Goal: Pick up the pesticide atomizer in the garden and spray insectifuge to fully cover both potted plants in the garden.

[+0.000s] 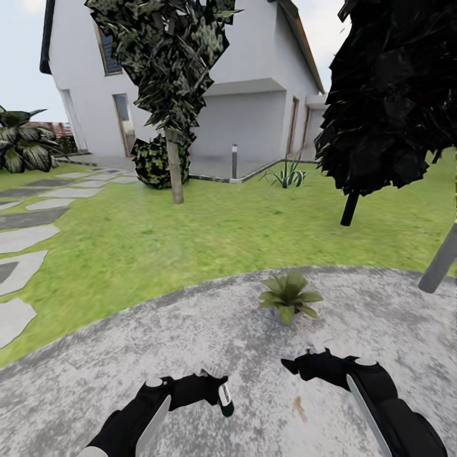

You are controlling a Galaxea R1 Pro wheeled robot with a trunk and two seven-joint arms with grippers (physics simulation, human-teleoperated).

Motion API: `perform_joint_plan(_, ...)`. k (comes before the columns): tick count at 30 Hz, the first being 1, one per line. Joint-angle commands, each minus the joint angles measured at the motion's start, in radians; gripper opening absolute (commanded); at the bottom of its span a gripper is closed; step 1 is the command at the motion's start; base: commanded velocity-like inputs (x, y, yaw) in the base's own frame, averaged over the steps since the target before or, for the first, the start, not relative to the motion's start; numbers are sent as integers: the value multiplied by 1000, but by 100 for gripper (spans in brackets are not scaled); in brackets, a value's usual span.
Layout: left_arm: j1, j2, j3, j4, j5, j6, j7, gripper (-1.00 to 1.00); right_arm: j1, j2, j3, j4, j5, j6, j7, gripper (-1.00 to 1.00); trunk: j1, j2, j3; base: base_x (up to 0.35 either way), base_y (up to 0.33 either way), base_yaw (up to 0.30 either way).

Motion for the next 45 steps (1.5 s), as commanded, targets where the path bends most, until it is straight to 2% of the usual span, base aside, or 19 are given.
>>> perform_joint_plan(1, 0, 0, 0, 1, -16, -3, -27, -100, 0, -9, 0, 1, 1, 0, 39, 100, 0, 0, 0, 280, 184, -56)
perform_joint_plan(5, 0, 3, 0, 19, -67, -11, -107, -100, 0, -71, 5, 3, 5, -6, 236, 100, 0, 0, 0, 280, 184, -21)
perform_joint_plan(6, 0, 8, 0, 24, -75, -18, -158, -100, 0, -83, 4, 4, 7, -9, 291, 100, 0, 0, 0, 280, 184, -5)
perform_joint_plan(9, 0, 13, 0, 44, -83, -51, -290, -100, 1, -91, 8, 7, 10, -16, 336, 100, 0, 0, 0, 280, 188, -2)
perform_joint_plan(10, -2, 14, 1, 72, -122, -88, -339, -100, 1, -88, 28, 11, 12, -37, 345, 100, 0, 0, 0, 280, 193, 0)
perform_joint_plan(12, -3, 13, 1, 80, -164, -115, -353, -100, 1, -88, 52, 13, 12, -48, 345, 100, 0, 0, 0, 280, 195, 0)
perform_joint_plan(13, -3, 6, 2, 103, -209, -162, -381, -100, 2, -88, 93, 16, 12, -56, 346, 100, 0, 0, 0, 274, 197, 0)
perform_joint_plan(16, -3, 0, 2, 112, -220, -190, -422, -100, 2, -88, 136, 16, 12, -54, 350, 100, 0, 0, 0, 266, 199, 0)
perform_joint_plan(17, -3, 4, 3, 108, -216, -206, -431, -100, 2, -89, 160, 15, 12, -53, 351, 100, 0, 0, 0, 207, 164, 0)
perform_joint_plan(19, -3, 9, 9, 109, -211, -269, -430, -100, 2, -91, 168, 14, 11, -47, 356, 100, 0, 0, 0, 70, 56, 0)
perform_joint_plan(20, -3, 4, 10, 113, -214, -288, -410, -100, 2, -90, 170, 15, 10, -41, 356, 100, 0, 0, 0, 7, 6, 0)
perform_joint_plan(34, -3, -2, 1, 127, -220, -299, -390, -100, 2, -86, 203, 21, 10, -7, 350, 100, 0, 0, 0, 1, 1, 0)
perform_joint_plan(41, -3, -18, -1, 127, -223, -295, -389, -100, 2, -83, 255, 23, 10, -13, 348, 100, 0, 0, 0, 0, 0, 0)
perform_joint_plan(42, -3, -20, -1, 128, -223, -294, -389, -100, 2, -81, 266, 23, 10, -15, 347, -100, 0, 0, 0, 0, 0, 0)
perform_joint_plan(45, -3, -23, -1, 128, -223, -291, -388, -100, 2, -78, 275, 23, 10, -17, 346, -100, 0, 0, 0, 0, 0, 0)
